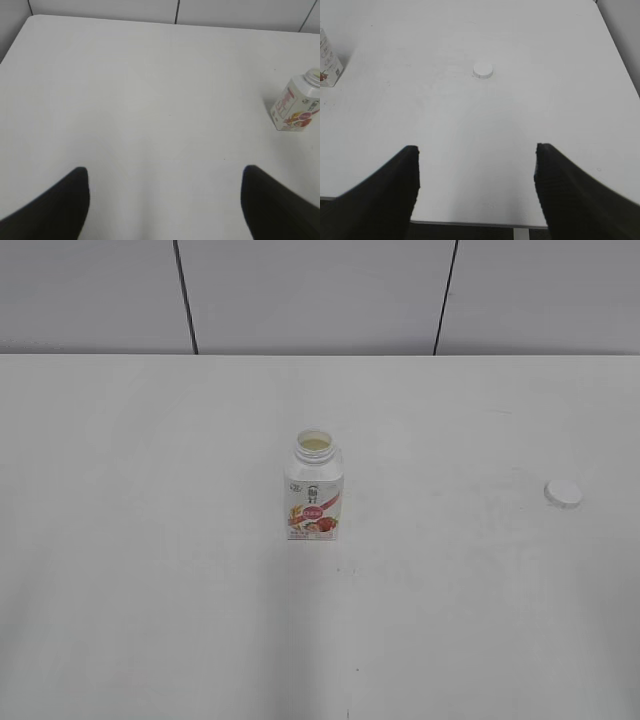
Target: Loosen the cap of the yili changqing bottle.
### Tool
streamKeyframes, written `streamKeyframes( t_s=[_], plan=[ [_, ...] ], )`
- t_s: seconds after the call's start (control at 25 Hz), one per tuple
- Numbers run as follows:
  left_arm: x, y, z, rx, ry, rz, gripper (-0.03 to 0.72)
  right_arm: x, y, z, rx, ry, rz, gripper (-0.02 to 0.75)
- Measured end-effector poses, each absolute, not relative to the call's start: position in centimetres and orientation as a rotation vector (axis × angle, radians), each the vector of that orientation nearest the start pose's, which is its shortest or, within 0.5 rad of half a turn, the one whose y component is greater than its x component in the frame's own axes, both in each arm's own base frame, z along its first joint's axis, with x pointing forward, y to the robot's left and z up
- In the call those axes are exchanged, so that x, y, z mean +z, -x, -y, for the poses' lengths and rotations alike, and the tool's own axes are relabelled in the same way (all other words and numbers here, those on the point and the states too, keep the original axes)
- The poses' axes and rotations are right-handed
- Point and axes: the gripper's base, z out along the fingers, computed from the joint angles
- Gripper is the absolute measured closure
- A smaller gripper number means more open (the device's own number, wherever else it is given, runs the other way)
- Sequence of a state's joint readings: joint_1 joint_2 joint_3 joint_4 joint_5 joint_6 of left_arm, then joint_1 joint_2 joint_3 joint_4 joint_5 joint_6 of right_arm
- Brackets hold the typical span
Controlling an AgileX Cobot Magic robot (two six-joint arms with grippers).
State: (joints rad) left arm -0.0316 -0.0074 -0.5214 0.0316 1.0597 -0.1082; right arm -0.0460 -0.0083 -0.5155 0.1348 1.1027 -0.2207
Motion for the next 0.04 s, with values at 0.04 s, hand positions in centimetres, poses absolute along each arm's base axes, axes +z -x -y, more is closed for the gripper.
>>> streamKeyframes(
  t_s=[0.04],
  plan=[
    [28.32, 0.85, -0.28, -0.049, 0.082, -2.013, 0.125, 27.87, 0.97, -1.14, -0.004, 0.191, -2.046, 0.173]
  ],
)
